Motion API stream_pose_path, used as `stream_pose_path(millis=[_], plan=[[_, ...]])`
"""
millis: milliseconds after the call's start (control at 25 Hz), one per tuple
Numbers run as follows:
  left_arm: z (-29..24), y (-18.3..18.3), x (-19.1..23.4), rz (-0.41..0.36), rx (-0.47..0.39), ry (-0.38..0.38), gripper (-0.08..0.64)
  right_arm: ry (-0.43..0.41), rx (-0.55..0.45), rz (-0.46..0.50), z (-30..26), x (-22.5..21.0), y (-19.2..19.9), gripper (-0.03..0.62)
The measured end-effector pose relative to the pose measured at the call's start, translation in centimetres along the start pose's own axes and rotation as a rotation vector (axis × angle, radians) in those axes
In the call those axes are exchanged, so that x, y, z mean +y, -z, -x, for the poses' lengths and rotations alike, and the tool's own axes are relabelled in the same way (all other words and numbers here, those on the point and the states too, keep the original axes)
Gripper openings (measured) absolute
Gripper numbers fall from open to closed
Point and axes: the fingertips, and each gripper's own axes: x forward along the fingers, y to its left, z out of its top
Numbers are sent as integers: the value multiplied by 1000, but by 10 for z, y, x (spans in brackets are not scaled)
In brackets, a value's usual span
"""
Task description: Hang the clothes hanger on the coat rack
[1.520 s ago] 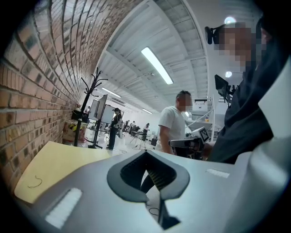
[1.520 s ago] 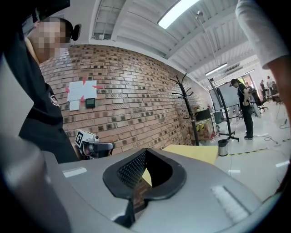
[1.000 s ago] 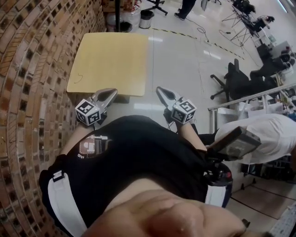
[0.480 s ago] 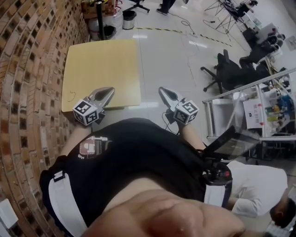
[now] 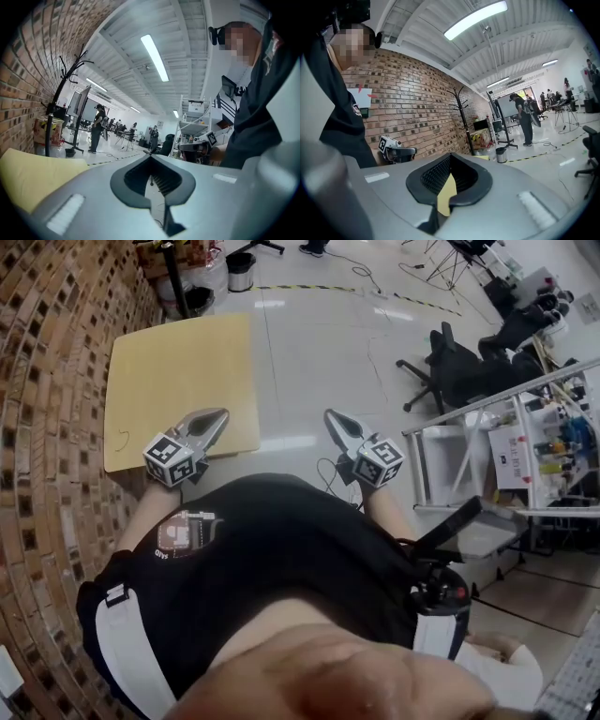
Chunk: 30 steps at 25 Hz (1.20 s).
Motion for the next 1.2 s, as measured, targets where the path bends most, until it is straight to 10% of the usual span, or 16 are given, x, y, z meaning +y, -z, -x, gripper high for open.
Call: stream_pose_path(millis=[600, 1200], plan=[[-169, 29, -139, 23, -52, -132, 0, -148, 99, 68, 125, -147, -23, 12], [-198, 3, -81, 24, -62, -105, 0, -110, 91, 68, 78, -180, -46, 13]])
